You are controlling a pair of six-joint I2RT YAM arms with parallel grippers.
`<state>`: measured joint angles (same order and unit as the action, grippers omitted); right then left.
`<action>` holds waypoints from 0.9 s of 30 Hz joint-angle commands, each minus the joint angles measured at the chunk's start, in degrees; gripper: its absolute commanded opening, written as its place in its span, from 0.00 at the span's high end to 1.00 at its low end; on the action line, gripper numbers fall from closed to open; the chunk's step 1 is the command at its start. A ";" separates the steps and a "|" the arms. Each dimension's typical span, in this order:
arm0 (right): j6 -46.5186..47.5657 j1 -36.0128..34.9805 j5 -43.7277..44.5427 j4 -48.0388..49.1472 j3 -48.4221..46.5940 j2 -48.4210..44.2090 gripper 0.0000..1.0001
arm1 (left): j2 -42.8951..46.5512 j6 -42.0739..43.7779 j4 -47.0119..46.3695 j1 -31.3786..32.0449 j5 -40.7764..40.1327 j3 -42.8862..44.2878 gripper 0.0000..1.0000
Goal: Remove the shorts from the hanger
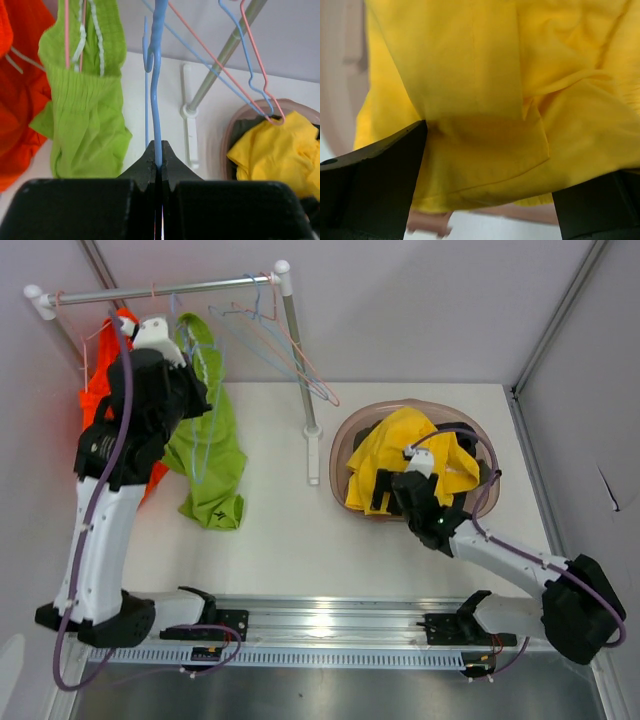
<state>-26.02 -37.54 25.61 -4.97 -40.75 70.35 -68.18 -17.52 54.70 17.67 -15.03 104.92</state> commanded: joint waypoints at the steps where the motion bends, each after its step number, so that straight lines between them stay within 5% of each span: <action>1: -8.51 -6.39 0.48 0.93 4.44 -6.69 0.01 | -6.33 4.68 -5.39 -0.27 -2.46 6.86 1.00; 13: -12.21 -21.07 8.31 -8.82 10.95 -21.12 0.01 | -36.66 6.27 -5.56 -4.49 -2.99 36.21 1.00; 27: -12.65 -22.14 8.85 -8.91 12.45 -24.12 0.01 | -39.22 3.28 -7.68 -4.84 1.31 30.00 1.00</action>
<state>-36.97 -59.11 33.15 -13.21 -28.73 46.06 -109.75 -13.50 49.41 13.06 -15.59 136.59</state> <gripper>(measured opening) 0.992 0.031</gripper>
